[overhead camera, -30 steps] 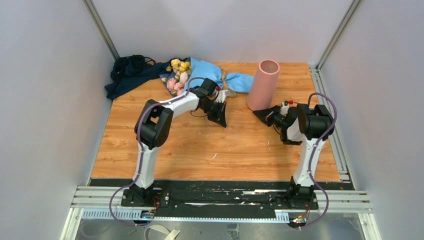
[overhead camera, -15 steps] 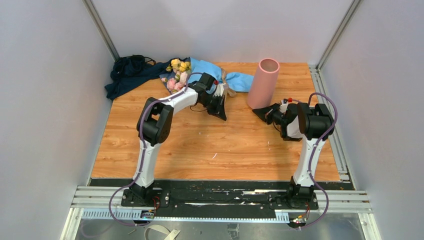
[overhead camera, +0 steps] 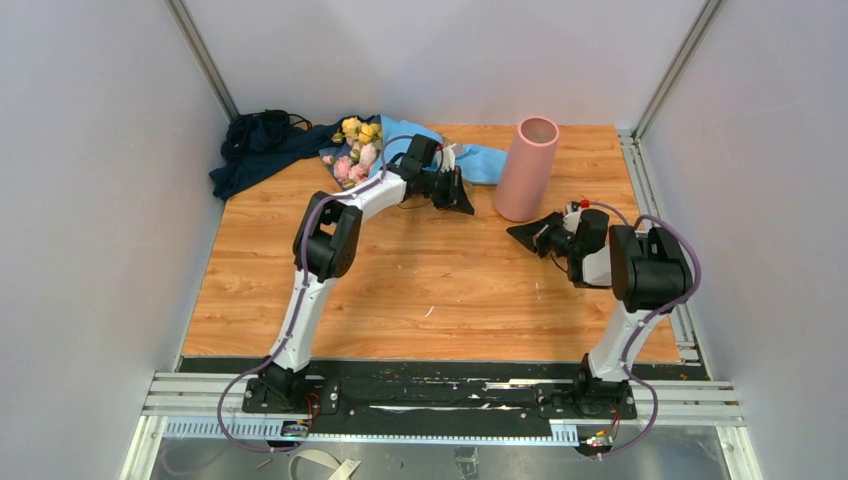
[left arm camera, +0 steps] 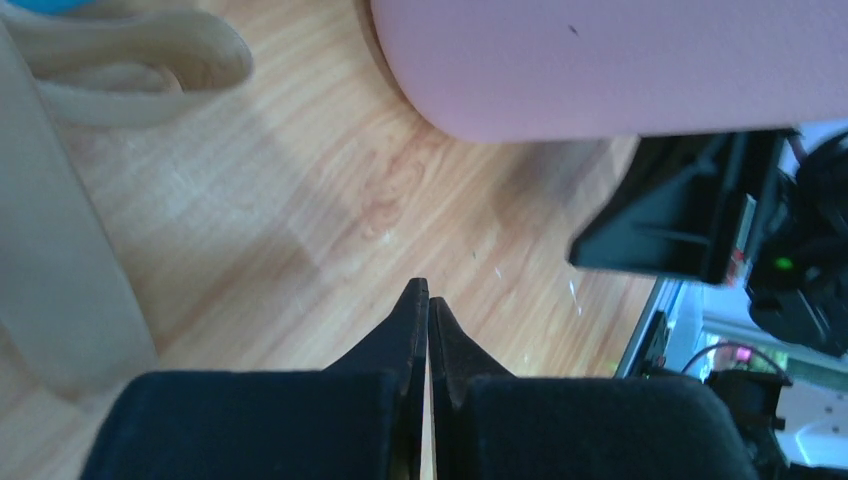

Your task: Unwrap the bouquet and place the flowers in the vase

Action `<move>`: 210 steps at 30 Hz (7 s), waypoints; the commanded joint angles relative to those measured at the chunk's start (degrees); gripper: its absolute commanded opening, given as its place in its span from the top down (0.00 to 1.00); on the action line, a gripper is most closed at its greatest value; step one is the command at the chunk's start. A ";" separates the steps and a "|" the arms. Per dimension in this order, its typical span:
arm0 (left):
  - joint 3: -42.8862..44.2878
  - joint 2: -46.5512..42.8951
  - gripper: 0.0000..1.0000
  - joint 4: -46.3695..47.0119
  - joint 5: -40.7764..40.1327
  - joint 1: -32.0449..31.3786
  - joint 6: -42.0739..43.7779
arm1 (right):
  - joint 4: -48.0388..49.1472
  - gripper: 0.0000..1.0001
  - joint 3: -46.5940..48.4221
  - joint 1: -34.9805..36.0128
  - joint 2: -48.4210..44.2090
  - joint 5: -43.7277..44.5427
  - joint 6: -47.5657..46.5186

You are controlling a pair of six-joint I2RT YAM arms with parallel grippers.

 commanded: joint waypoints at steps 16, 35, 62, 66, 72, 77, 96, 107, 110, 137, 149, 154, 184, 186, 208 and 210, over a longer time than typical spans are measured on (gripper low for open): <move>10.39 14.10 1.00 25.81 -0.59 -5.14 -18.41 | -40.63 1.00 8.15 -0.33 -19.19 -4.02 -18.65; -13.37 -4.09 1.00 17.83 -4.46 -2.62 -5.28 | -61.57 1.00 17.33 1.98 -20.98 2.16 -34.78; -7.43 -17.00 0.05 -6.46 -38.91 10.64 -4.74 | -102.99 0.22 63.32 40.12 -5.36 49.13 -71.36; -3.02 -13.07 0.13 -8.51 -40.99 10.54 -4.09 | -103.25 0.22 63.00 40.14 -5.75 47.86 -70.71; -1.14 -8.12 0.30 -10.53 -41.03 10.36 0.14 | -103.14 0.22 61.53 39.93 -5.92 46.00 -70.70; 0.27 -3.64 0.63 -13.51 -40.99 10.36 4.10 | -102.09 0.22 61.07 38.96 -5.23 44.19 -70.69; -13.15 -13.24 1.00 -19.49 -49.98 12.78 11.62 | -100.40 0.23 72.33 37.51 3.58 41.43 -70.70; -24.38 -25.30 1.00 -21.38 -52.08 14.98 12.60 | -97.62 0.30 95.63 31.87 23.11 41.25 -67.50; -25.11 -27.30 1.00 -22.41 -51.44 15.00 12.93 | -96.46 0.35 100.18 30.75 29.09 38.96 -67.62; -4.82 -9.48 1.00 -22.32 -45.37 14.81 12.37 | -91.44 0.96 59.72 44.29 9.92 28.30 -63.04; -5.75 -16.65 0.50 -20.85 -43.91 13.61 13.35 | -92.44 1.00 57.82 42.77 0.96 38.63 -64.10; -21.42 -31.01 0.00 -13.07 -43.82 14.29 8.65 | -90.50 0.76 59.08 42.15 -2.64 51.44 -66.17; -55.89 -54.89 0.20 7.36 -29.74 20.65 -36.96 | -80.71 0.31 59.84 24.87 7.37 17.48 -53.63; -55.10 -55.27 0.19 5.71 -29.94 20.65 -35.68 | -80.54 0.31 59.88 24.94 7.62 16.85 -54.05; -52.76 -54.55 0.14 2.20 -24.41 23.38 -31.69 | -79.99 0.34 60.55 28.22 13.62 18.31 -57.81; -52.64 -54.66 0.14 2.05 -24.46 23.77 -31.32 | -79.83 0.34 60.89 28.30 14.32 18.39 -57.82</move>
